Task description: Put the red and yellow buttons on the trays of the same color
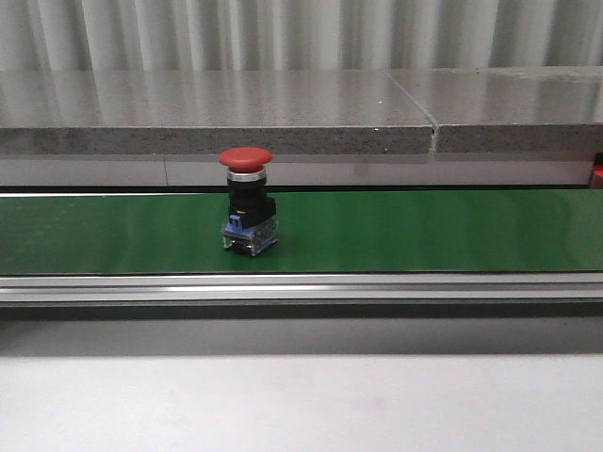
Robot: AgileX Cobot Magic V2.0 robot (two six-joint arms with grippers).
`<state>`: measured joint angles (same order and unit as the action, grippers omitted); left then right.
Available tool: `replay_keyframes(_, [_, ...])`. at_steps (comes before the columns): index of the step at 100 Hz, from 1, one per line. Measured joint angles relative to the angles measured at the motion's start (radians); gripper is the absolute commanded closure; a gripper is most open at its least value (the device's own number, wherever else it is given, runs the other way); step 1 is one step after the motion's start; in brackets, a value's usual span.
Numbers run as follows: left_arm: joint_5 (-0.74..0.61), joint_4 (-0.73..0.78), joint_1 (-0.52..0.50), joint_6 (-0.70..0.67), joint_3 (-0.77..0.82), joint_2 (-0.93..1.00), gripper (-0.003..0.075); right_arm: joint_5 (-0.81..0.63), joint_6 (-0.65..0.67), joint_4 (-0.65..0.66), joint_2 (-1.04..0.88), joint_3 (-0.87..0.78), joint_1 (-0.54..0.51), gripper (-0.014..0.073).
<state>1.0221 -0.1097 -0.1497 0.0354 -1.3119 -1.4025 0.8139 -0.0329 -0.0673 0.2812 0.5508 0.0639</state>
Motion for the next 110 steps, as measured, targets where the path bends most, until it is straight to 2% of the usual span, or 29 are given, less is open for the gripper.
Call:
replay_keyframes(23, [-0.017,0.002,0.146,0.011,0.000,0.103,0.0743,0.000,0.000,0.000,0.000,0.000,0.000,0.0571])
replay_keyframes(47, [-0.030,0.014,0.297,0.013,0.000,0.182,0.0741,0.000,0.000,0.000,0.000,0.000,0.000,0.0571])
replay_keyframes(63, [-0.092,0.033,0.368,0.013,0.053,0.252,0.0741,0.000,0.000,0.000,0.000,0.000,0.000,0.0571])
replay_keyframes(91, [-0.181,0.036,0.398,0.013,0.267,0.470,0.0741,0.000,0.000,0.000,0.000,0.000,0.000,0.0571])
replay_keyframes(110, [-0.192,0.036,0.398,0.013,0.431,0.663,0.0741,0.000,0.000,0.000,0.000,0.000,0.000,0.0571])
